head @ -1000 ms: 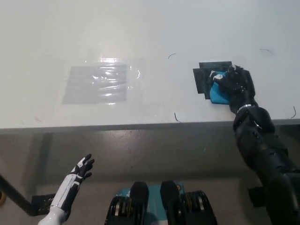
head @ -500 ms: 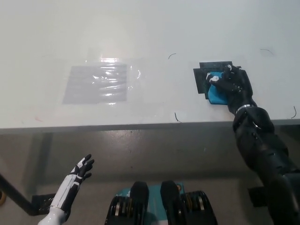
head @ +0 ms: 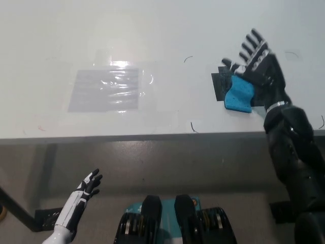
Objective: A soft sponge is kept on the balc marked spot on the table infront of the robot and it uses its right hand fist to press down on it and drrags it across the table in a back and forth manner twice to clean it
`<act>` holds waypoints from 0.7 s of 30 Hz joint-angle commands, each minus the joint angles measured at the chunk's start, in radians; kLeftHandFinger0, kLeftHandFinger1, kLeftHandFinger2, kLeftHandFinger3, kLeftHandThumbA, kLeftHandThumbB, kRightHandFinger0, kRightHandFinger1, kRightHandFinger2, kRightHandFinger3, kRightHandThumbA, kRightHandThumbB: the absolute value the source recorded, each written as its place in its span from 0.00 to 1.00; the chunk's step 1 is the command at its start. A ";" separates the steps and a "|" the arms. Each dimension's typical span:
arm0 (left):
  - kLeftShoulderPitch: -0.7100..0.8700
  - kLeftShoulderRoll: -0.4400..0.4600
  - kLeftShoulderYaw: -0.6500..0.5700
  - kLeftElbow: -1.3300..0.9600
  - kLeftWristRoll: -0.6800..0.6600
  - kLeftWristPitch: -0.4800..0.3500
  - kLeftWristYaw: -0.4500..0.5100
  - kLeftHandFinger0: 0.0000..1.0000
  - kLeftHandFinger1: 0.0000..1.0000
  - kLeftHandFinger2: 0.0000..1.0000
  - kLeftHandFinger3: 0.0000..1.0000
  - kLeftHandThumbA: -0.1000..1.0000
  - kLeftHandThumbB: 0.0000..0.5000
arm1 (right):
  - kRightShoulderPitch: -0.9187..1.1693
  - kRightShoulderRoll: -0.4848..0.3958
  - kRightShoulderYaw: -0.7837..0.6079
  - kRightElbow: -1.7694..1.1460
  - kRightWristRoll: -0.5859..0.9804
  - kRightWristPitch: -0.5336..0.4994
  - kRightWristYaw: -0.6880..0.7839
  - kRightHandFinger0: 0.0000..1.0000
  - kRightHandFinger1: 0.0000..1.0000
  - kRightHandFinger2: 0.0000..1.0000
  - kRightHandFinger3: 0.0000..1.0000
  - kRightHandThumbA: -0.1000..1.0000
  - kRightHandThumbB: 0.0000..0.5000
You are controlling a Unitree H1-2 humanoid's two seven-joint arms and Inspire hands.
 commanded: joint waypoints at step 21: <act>-0.037 0.036 0.011 -0.018 -0.003 -0.018 -0.022 1.00 1.00 1.00 1.00 1.00 0.95 | 0.500 0.000 0.276 -1.747 0.057 0.173 0.072 1.00 1.00 1.00 1.00 1.00 0.77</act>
